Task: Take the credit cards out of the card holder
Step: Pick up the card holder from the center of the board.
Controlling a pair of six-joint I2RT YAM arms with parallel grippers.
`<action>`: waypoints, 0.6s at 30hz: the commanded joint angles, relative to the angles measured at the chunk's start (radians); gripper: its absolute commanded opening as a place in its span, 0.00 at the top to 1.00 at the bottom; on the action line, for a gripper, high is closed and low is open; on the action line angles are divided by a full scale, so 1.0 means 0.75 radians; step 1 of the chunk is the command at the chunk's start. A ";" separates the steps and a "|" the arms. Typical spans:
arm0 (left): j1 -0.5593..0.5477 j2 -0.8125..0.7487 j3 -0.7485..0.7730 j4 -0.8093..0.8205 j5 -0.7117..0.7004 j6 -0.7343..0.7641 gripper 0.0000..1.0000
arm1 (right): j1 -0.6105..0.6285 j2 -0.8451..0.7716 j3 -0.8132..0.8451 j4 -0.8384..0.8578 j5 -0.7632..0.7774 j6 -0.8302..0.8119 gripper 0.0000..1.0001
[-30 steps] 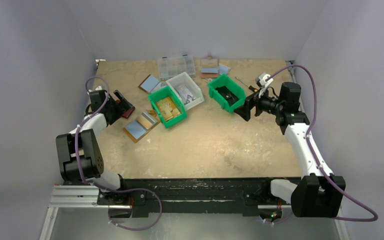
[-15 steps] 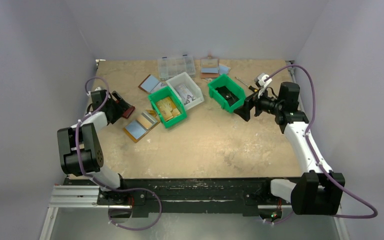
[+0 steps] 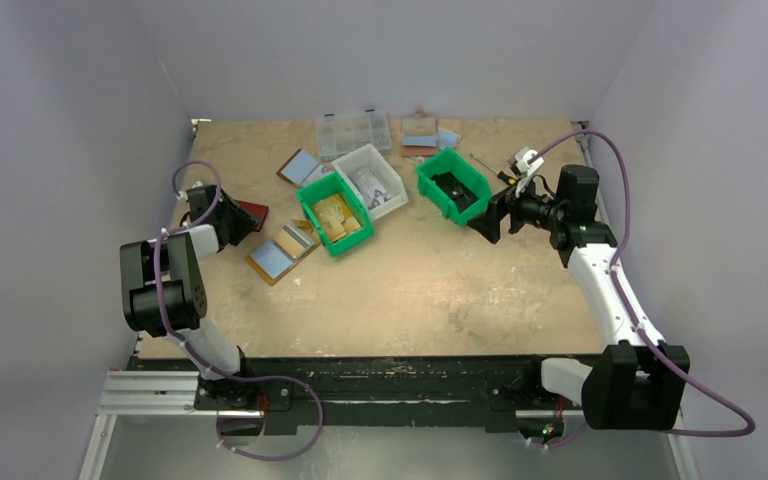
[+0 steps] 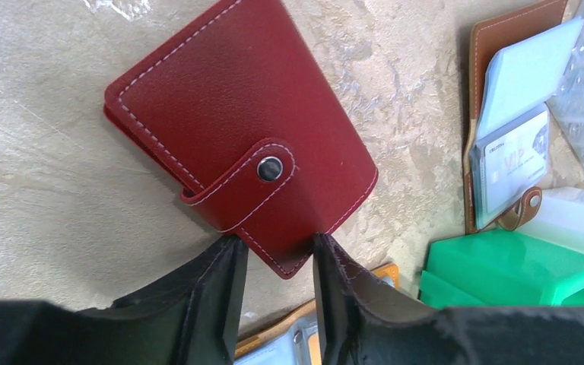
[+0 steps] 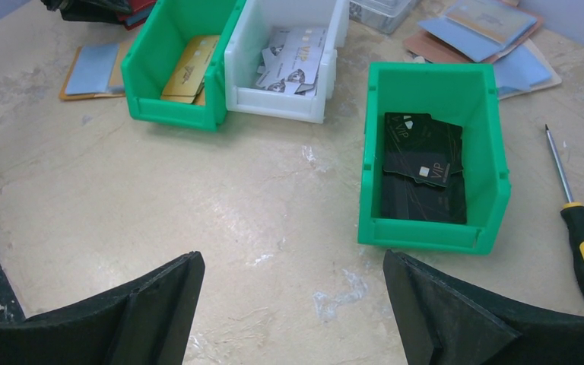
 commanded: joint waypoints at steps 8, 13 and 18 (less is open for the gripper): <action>0.018 -0.075 -0.048 0.082 -0.094 0.000 0.90 | -0.001 -0.012 -0.010 0.014 -0.004 -0.020 0.01; 0.018 -0.182 -0.046 0.061 -0.082 0.071 1.00 | -0.001 -0.012 -0.010 0.012 -0.004 -0.021 0.01; 0.019 -0.324 -0.040 -0.013 -0.025 0.183 1.00 | -0.001 -0.010 -0.011 0.012 -0.002 -0.022 0.01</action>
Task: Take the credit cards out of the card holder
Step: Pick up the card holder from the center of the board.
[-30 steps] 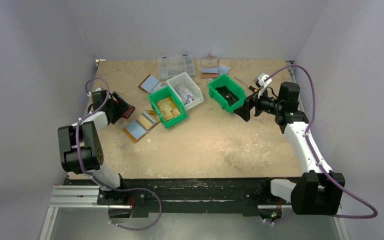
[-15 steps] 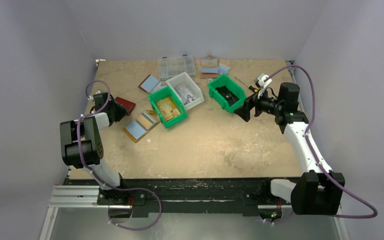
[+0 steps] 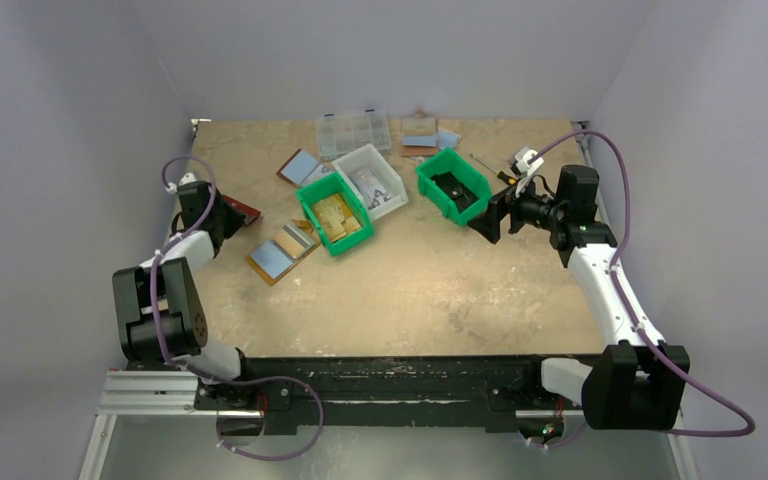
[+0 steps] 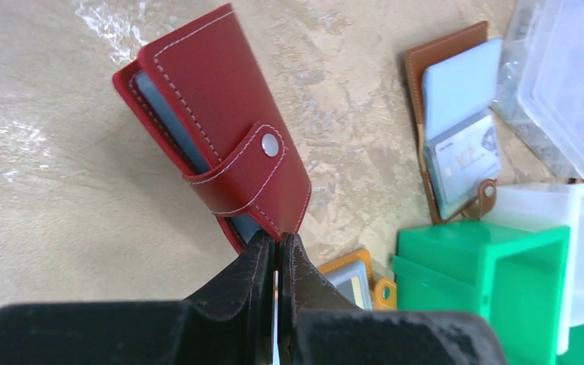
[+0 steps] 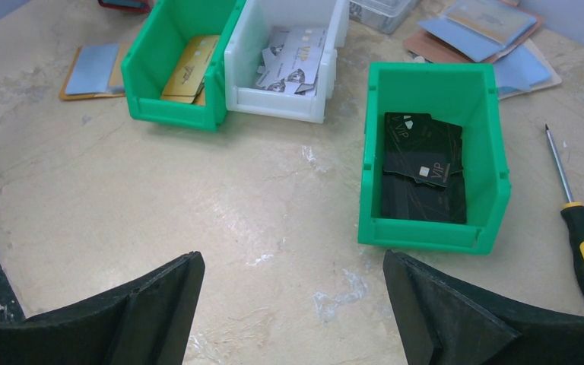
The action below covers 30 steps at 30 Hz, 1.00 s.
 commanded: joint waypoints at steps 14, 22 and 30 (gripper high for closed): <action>0.010 -0.518 0.055 -0.249 0.556 0.260 1.00 | -0.001 0.002 -0.011 -0.033 0.005 -0.085 0.01; -0.248 -0.704 0.060 -0.290 0.702 0.270 1.00 | -0.002 -0.016 -0.016 -0.131 -0.110 -0.245 0.01; -0.663 -0.855 -0.101 -0.158 0.626 0.092 1.00 | -0.001 -0.072 -0.050 -0.184 -0.176 -0.362 0.01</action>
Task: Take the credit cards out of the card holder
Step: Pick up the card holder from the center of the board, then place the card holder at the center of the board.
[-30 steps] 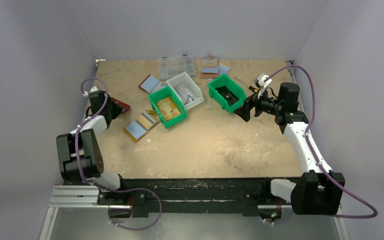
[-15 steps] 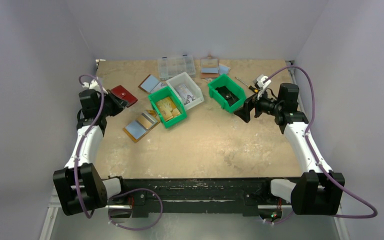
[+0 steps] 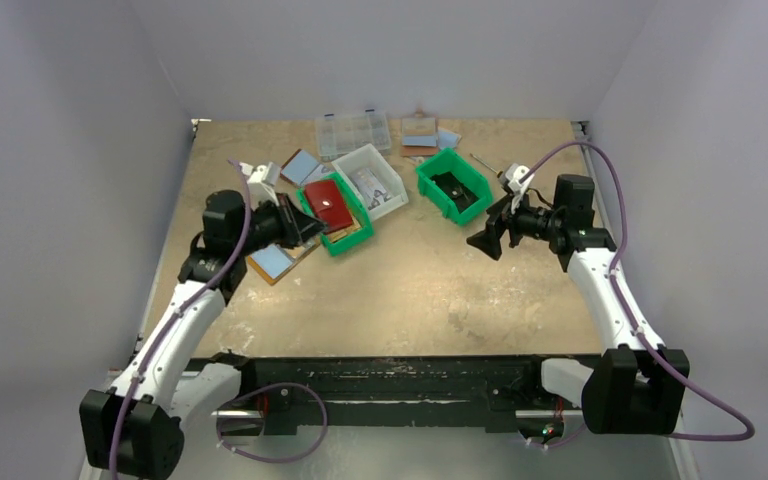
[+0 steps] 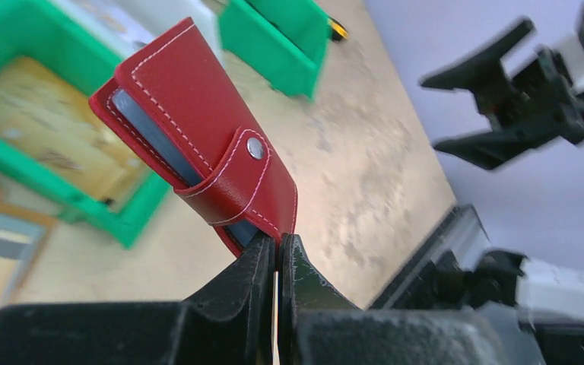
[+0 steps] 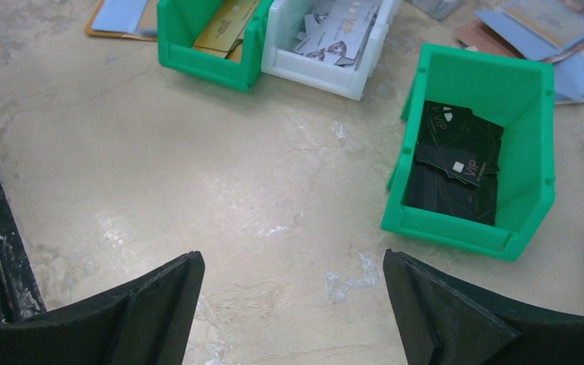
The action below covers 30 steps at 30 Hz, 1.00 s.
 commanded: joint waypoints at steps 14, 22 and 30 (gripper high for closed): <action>-1.051 0.216 -0.342 0.777 -0.616 -0.281 1.00 | -0.001 -0.198 -0.215 -0.208 -0.360 -0.663 0.01; -1.209 0.668 -0.312 1.125 -0.731 -0.287 1.00 | -0.001 -0.196 -0.235 -0.185 -0.341 -0.683 0.01; -1.258 0.777 -0.296 1.032 -0.945 -0.296 0.75 | 0.001 -0.173 -0.226 -0.194 -0.341 -0.681 0.01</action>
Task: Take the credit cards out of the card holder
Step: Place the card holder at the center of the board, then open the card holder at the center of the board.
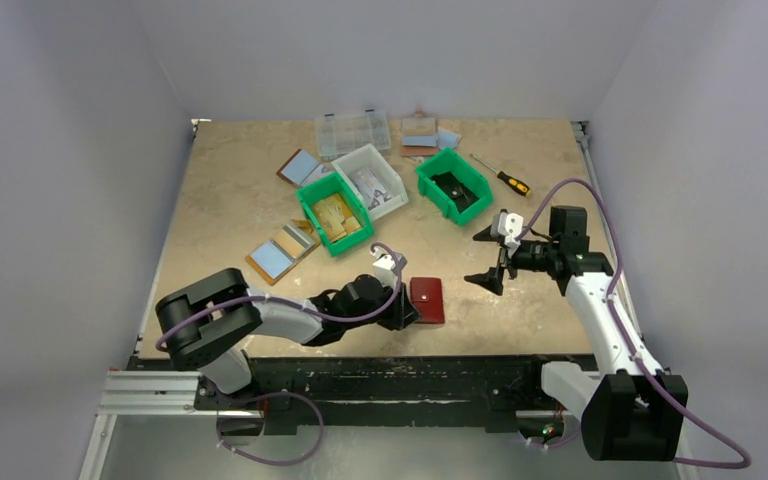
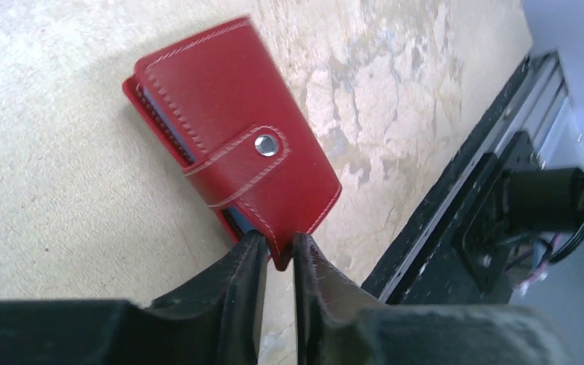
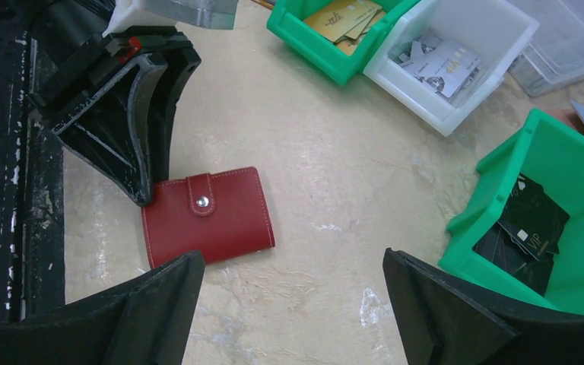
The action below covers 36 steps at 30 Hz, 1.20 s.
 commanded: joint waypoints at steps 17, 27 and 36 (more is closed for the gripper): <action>-0.016 -0.556 0.012 -0.442 -0.531 0.095 0.08 | 0.085 0.523 0.369 -0.269 0.040 0.342 0.01; -0.227 -0.316 0.330 -0.729 -0.793 0.146 0.17 | 0.290 0.610 0.365 0.008 0.374 0.794 0.07; -0.314 -0.022 0.551 -0.902 -1.007 -0.043 0.38 | 0.299 0.831 0.393 -0.009 0.376 0.948 0.30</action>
